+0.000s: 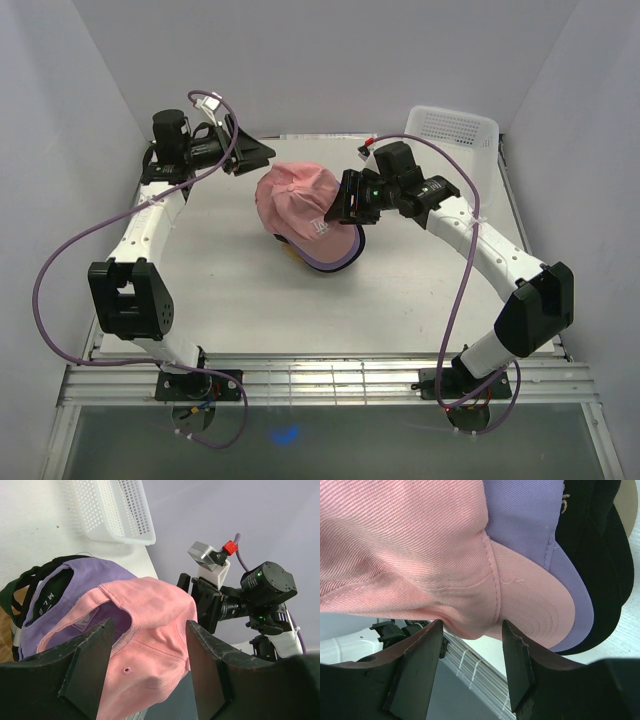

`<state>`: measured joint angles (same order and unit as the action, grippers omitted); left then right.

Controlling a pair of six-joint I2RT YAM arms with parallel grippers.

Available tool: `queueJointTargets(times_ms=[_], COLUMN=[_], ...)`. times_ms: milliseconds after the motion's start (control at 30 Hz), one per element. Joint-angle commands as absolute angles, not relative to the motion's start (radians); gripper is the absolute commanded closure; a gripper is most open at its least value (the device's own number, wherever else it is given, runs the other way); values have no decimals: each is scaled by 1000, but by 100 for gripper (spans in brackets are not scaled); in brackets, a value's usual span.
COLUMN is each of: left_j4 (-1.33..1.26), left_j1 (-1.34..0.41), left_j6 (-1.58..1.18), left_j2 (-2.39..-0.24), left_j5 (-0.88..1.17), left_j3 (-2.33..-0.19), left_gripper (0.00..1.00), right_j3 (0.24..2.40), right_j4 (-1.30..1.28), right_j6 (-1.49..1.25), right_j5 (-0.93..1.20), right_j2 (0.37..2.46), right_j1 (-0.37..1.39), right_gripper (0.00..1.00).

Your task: Stack the hats

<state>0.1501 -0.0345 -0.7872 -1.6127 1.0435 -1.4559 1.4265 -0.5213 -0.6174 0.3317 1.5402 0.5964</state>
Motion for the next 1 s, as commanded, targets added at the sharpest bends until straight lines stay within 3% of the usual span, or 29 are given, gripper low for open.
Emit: queueJointTargets(times_ms=[0, 633, 967], left_j4=[141, 98, 189], left_j1=[-35, -57, -68], left_j6=[-784, -801, -710], left_j2=[-1583, -1600, -1612], left_j5=[1077, 1127, 1043], left_j3=[-1477, -1442, -1463], left_gripper=[30, 30, 31], right_j3=[1465, 1459, 1463], right_j4=[-480, -469, -468], right_j6=[-598, -600, -600], right_j5=[314, 318, 325], right_j2=[1551, 1554, 1555], right_j1=[601, 601, 601], right_gripper=[44, 44, 44])
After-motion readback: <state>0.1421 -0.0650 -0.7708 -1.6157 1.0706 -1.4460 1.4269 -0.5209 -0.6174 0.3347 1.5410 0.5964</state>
